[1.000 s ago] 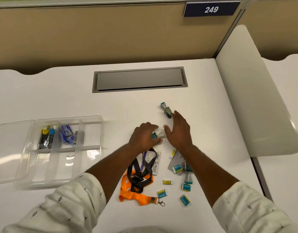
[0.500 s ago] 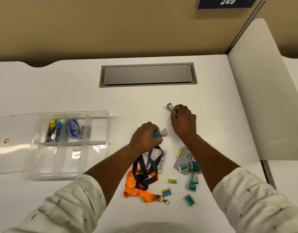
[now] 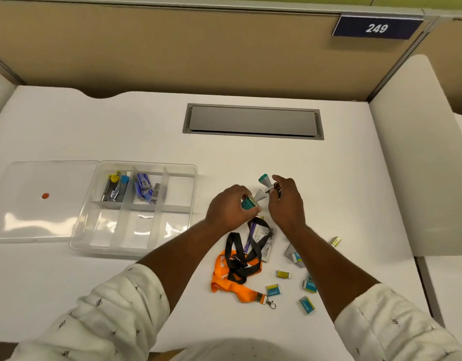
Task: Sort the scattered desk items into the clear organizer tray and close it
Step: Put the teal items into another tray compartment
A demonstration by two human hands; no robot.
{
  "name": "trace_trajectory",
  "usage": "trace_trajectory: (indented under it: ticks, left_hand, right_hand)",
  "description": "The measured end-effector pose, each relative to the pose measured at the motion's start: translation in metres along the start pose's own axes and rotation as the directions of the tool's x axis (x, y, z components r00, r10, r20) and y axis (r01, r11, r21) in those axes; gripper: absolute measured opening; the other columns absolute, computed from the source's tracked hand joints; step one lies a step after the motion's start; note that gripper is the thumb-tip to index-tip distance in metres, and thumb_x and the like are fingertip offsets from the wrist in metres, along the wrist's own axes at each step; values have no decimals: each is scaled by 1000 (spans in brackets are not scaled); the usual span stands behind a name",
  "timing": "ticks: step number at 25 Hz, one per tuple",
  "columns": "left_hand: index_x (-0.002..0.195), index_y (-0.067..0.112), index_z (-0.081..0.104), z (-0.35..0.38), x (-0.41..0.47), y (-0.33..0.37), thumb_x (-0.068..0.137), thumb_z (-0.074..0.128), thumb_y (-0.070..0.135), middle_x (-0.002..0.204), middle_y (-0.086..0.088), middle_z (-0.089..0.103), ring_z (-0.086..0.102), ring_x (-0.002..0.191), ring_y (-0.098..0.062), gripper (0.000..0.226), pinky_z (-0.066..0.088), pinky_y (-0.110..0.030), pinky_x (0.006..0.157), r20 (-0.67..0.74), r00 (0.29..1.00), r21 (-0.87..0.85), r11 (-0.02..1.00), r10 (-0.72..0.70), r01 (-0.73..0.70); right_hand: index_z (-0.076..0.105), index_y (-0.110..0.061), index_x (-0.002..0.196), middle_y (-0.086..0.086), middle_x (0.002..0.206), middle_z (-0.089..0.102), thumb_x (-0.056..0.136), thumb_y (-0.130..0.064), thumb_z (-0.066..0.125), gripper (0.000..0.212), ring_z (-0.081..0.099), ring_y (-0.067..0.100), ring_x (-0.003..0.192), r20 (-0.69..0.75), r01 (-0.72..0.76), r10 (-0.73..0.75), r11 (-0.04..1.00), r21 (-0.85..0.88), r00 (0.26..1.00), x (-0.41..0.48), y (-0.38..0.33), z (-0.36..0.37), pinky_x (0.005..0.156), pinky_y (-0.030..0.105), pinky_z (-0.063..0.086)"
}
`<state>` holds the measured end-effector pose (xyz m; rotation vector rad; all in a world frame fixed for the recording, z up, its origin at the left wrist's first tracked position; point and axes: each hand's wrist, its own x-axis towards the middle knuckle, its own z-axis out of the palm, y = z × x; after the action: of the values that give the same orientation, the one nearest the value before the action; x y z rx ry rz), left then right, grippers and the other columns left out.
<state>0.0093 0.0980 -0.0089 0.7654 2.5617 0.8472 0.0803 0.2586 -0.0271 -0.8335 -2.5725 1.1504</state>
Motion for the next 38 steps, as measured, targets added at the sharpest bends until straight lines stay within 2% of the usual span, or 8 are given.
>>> trace_trajectory:
  ticks: [6,12,17,20,27,30,34,38]
  left_hand:
    - [113,28,59,-43,-28,-27,76,72,60,108,10,61,60,91,-6,50,55,-25,76,-95,995,-26,999,-23,21]
    - [115,26,60,-93,-48,-68,78,76,46,111,9,62,60,95,-12,46,50,-26,79,-138,989,-50,998,-56,50]
    - [121,23,63,-119,-51,-110,77,78,39,121,5,66,61,109,-17,49,48,-30,95,-184,982,-34,999,-40,35]
    - [115,21,66,-128,-44,-128,74,80,43,120,3,67,59,111,-17,48,44,-35,99,-222,975,23,1000,1,4]
    - [115,25,67,-128,-23,-157,79,71,55,146,2,49,33,141,-18,47,25,-48,116,-113,994,128,992,-2,17]
    - [111,25,68,-127,-17,-163,79,70,56,149,2,45,28,143,-19,45,22,-51,116,-88,996,166,986,2,13]
    - [117,23,66,-126,-18,-170,80,68,54,152,0,40,23,145,-20,48,20,-53,117,-56,998,203,979,-13,24]
    - [118,22,65,-126,-19,-177,81,68,52,152,-1,40,25,145,-21,48,22,-53,117,-73,997,221,975,-21,37]
  right_hand:
    - [57,-19,124,-1,116,57,98,-21,59,27,60,14,99,35,94,-95,995,42,995,-30,-37,23,84,28,49]
    - [60,-19,116,-2,108,57,93,-25,67,25,61,11,90,12,150,-151,986,79,988,-47,-87,61,80,28,52]
    - [59,-23,116,-7,106,56,93,-30,65,24,57,8,88,20,181,-182,983,27,983,-58,-120,89,75,25,48]
    - [61,-23,117,-6,106,58,93,-30,65,26,58,10,90,24,217,-217,976,-8,976,-58,-131,104,75,27,50]
    - [62,-24,115,-8,104,59,92,-29,66,24,60,9,86,-25,180,-179,984,12,983,-52,-147,126,75,29,52]
    - [62,-24,114,-7,104,59,92,-28,65,23,60,10,85,-30,154,-154,988,-2,988,-49,-147,131,76,30,52]
    - [62,-23,117,-5,106,60,92,-26,65,26,60,12,88,-48,136,-136,991,2,990,-46,-149,137,77,32,53]
    - [61,-21,118,-5,107,60,92,-26,65,27,61,11,88,-43,138,-137,990,20,990,-46,-154,142,76,29,54]
